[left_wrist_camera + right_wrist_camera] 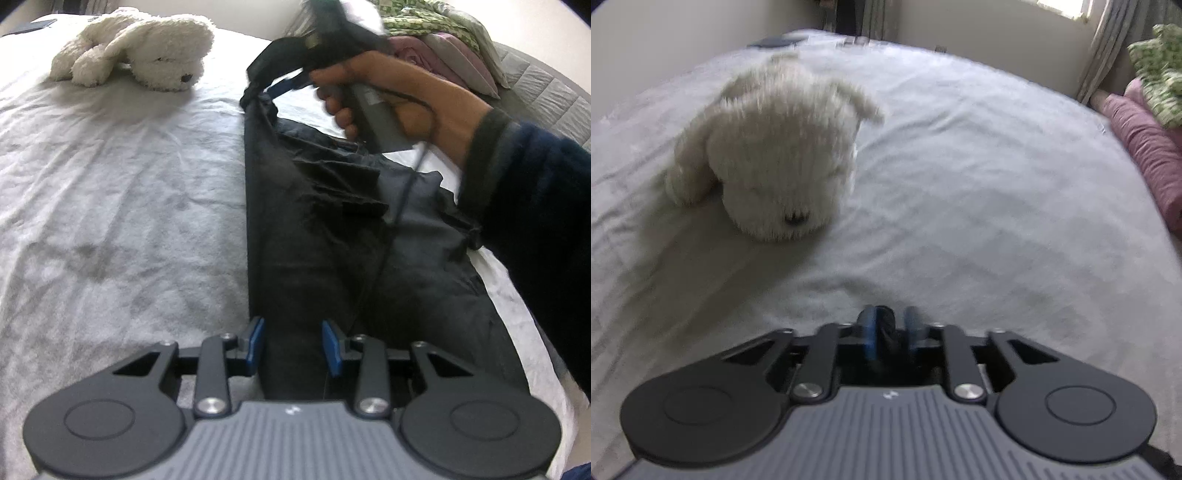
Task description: Fold clothes
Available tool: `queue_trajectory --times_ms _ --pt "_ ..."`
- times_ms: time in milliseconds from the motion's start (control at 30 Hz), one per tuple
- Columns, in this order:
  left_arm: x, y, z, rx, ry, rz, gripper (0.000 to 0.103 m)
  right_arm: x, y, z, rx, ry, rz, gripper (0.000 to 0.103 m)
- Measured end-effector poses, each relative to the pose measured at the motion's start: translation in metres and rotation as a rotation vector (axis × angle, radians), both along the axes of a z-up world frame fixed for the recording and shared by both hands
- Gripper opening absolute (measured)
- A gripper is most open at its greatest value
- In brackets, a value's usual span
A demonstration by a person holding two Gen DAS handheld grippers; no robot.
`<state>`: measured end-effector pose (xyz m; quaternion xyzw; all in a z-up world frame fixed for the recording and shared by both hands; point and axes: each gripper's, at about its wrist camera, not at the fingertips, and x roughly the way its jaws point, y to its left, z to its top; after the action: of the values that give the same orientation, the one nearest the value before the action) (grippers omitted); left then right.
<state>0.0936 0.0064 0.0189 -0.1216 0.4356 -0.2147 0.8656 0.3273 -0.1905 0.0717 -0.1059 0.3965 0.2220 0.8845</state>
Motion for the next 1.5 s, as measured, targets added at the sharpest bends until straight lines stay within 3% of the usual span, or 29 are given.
queue_trajectory --times_ms 67,100,267,333,433,533,633,733,800,1000,1100,1333,1500 --pt "0.001 0.002 0.002 -0.010 0.013 -0.001 0.038 -0.011 -0.011 0.010 0.033 0.000 0.007 0.044" --pt "0.001 0.002 0.003 -0.016 0.021 -0.002 0.039 -0.016 -0.016 0.016 0.050 0.000 0.010 0.045" --pt "0.004 0.010 0.008 -0.043 0.050 0.013 0.047 -0.043 -0.043 0.041 0.134 0.000 0.027 0.045" --pt "0.005 0.012 0.007 -0.047 0.058 0.026 0.047 -0.059 -0.053 0.041 0.159 0.043 0.051 0.045" --pt "0.006 0.014 0.006 -0.040 0.065 0.035 0.046 -0.087 -0.061 0.026 0.176 0.121 0.090 0.035" --pt "0.004 0.010 0.005 -0.011 0.055 0.029 0.045 -0.114 -0.056 -0.006 0.096 0.172 0.115 0.026" --pt "0.003 0.009 0.006 0.014 0.045 0.014 0.045 -0.129 -0.059 -0.025 0.083 0.131 0.094 0.023" --pt "0.007 0.013 0.006 0.004 0.063 0.020 0.044 -0.142 -0.059 -0.012 0.083 0.066 0.066 0.029" --pt "0.009 0.015 0.006 0.003 0.071 0.024 0.044 -0.152 -0.058 -0.004 0.098 0.039 0.080 0.026" --pt "0.006 0.010 0.006 0.046 0.050 0.007 0.043 -0.169 -0.053 -0.018 0.020 0.105 0.081 0.022" --pt "0.005 0.008 0.006 0.064 0.042 -0.007 0.043 -0.190 -0.054 -0.007 0.060 0.139 0.086 0.031" --pt "0.004 0.010 0.006 0.064 0.040 -0.015 0.043 -0.251 -0.050 0.008 0.117 0.228 0.136 0.030" --pt "-0.005 0.003 0.009 0.119 0.008 -0.042 0.045 -0.311 -0.033 -0.011 0.003 0.208 0.197 0.029"
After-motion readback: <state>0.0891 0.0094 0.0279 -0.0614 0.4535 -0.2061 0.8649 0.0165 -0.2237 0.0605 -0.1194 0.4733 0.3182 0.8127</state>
